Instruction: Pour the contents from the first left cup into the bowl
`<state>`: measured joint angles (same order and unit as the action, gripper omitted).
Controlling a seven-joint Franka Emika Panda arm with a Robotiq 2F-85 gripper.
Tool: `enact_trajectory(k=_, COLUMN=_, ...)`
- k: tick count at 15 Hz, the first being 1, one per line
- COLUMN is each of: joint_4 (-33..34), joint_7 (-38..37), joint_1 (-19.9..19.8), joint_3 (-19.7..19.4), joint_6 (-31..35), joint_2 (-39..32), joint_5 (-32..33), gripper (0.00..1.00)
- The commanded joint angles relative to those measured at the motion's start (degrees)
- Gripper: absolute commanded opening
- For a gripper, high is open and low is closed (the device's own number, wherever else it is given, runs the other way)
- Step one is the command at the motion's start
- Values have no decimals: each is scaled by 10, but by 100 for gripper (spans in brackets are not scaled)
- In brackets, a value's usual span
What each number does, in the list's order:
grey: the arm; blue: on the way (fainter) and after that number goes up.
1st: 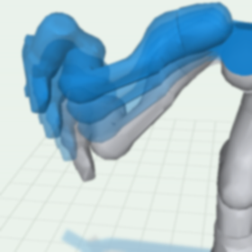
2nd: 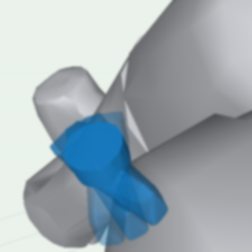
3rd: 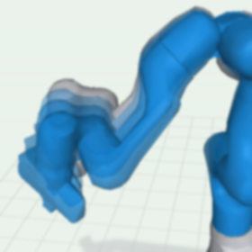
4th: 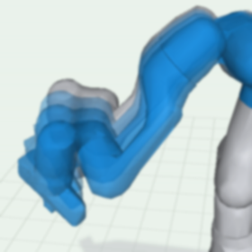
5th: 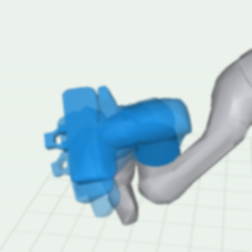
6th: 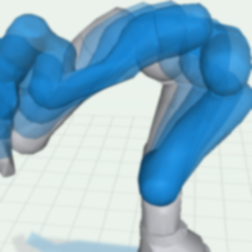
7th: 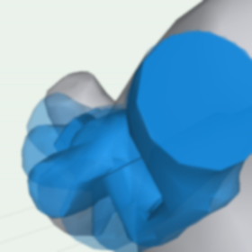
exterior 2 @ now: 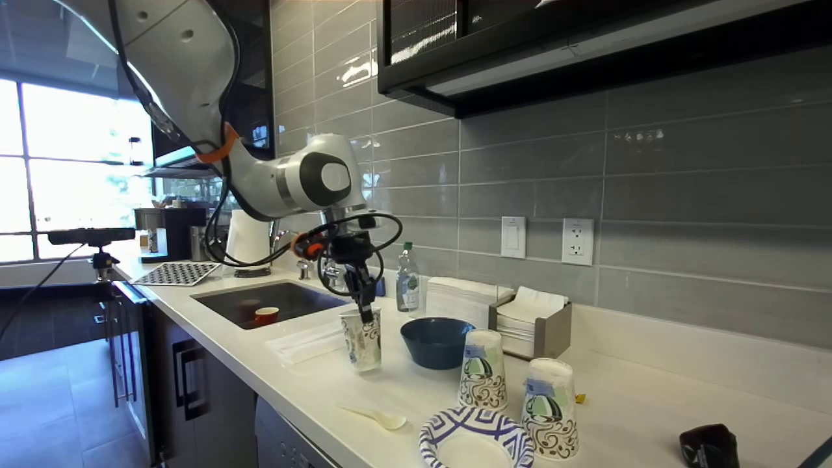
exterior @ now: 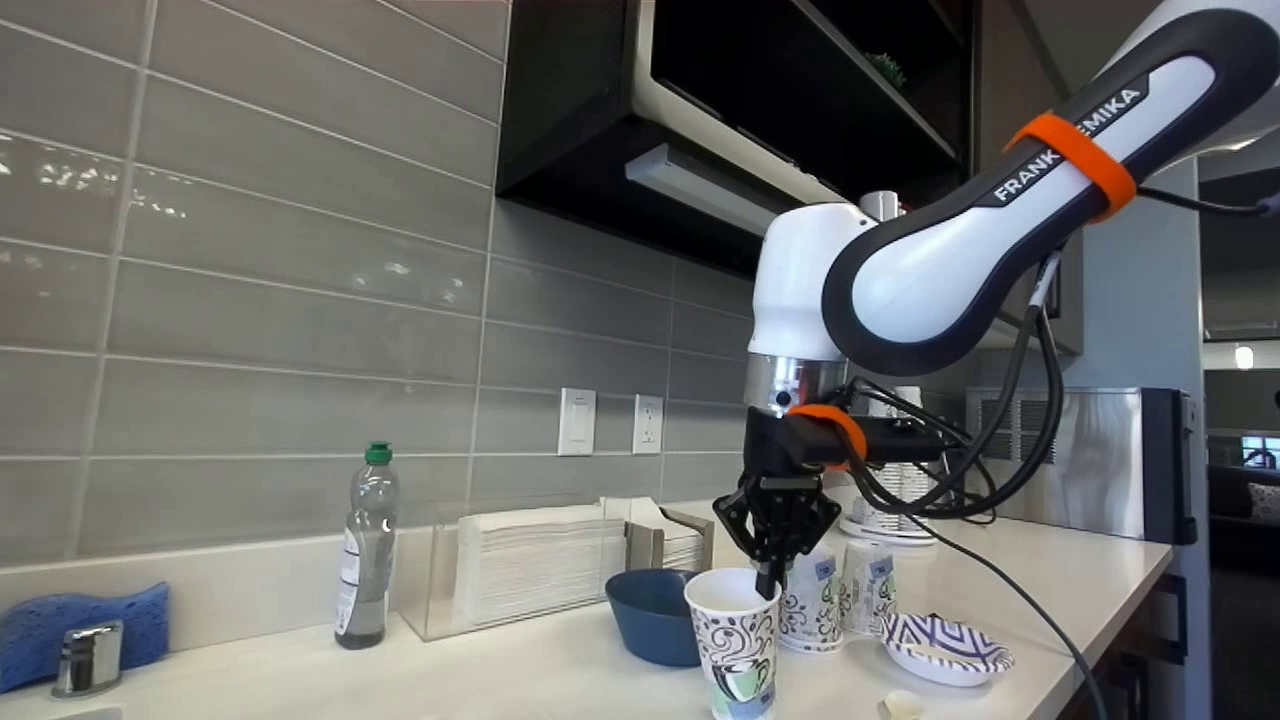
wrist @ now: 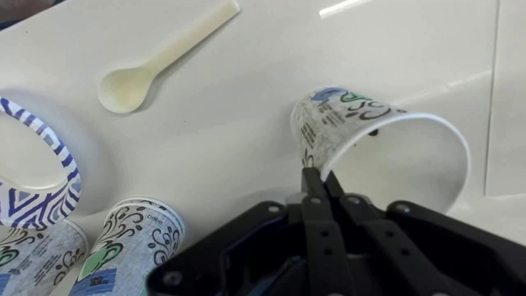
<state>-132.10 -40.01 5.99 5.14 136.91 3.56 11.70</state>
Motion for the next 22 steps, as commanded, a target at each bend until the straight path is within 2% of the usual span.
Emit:
enact_trajectory(k=1, joint_4=-28, joint_7=33, joint_1=-10, joint_3=-2, joint_6=26, joint_2=20, joint_5=-40, gripper=1)
enact_trajectory(k=6, joint_4=-31, joint_7=59, joint_1=-15, joint_3=-3, joint_6=30, joint_2=14, joint_5=-72, gripper=1)
enact_trajectory(k=7, joint_4=-30, joint_7=70, joint_1=-16, joint_3=-3, joint_6=28, joint_2=14, joint_5=-79, gripper=28)
enact_trajectory(k=9, joint_4=-29, joint_7=75, joint_1=-17, joint_3=-2, joint_6=24, joint_2=14, joint_5=-80, gripper=35)
enact_trajectory(k=18, joint_4=-34, joint_7=63, joint_1=-22, joint_3=-1, joint_6=11, joint_2=35, joint_5=-56, gripper=98)
enact_trajectory(k=22, joint_4=-33, joint_7=58, joint_1=-25, joint_3=2, joint_6=3, joint_2=53, joint_5=-45, gripper=100)
